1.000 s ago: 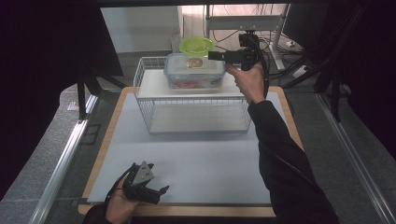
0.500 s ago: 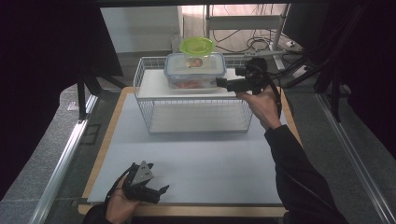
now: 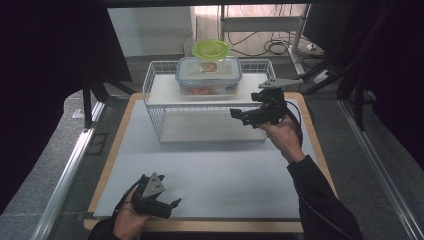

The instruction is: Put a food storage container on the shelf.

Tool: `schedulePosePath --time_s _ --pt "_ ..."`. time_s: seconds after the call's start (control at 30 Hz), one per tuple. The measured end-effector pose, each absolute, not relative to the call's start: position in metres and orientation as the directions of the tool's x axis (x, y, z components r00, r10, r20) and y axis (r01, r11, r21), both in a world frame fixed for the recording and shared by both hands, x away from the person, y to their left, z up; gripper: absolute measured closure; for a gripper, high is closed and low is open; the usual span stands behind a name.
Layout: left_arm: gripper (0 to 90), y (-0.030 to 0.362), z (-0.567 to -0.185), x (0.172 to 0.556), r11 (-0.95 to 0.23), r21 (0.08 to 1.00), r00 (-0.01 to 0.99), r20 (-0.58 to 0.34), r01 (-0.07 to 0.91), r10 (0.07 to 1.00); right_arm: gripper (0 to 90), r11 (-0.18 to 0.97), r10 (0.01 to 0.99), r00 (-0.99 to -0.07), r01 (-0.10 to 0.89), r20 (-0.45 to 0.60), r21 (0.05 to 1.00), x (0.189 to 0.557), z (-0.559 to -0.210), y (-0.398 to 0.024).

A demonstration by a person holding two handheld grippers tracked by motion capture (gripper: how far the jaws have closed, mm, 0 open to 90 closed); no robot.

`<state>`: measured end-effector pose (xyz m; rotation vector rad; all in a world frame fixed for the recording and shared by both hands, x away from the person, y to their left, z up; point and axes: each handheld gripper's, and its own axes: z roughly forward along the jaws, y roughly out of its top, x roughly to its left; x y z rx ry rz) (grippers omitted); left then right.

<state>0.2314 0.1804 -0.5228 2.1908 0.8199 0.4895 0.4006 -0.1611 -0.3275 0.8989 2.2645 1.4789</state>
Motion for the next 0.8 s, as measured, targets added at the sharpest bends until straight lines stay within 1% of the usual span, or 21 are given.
schedulePosePath --time_s 0.2,0.43,0.7,0.8 --pt "6.3 0.181 -0.522 0.231 -0.529 0.746 0.724 0.092 0.404 0.683 0.1 0.288 0.64 -0.765 0.321 0.068 0.902 0.39 -0.342 -0.16" --pt "6.0 0.181 -0.522 0.231 -0.526 0.747 0.727 0.084 0.406 0.681 0.0 0.297 0.624 -0.779 0.313 0.065 0.902 0.38 -0.36 -0.159" --pt "4.7 0.182 -0.521 0.232 -0.502 0.755 0.729 0.047 0.422 0.683 0.0 0.282 0.625 -0.777 0.316 0.077 0.906 0.367 -0.381 -0.162" --pt "4.3 0.183 -0.521 0.231 -0.502 0.757 0.729 0.051 0.417 0.683 0.0 0.306 0.627 -0.775 0.335 0.076 0.891 0.365 -0.39 -0.162"
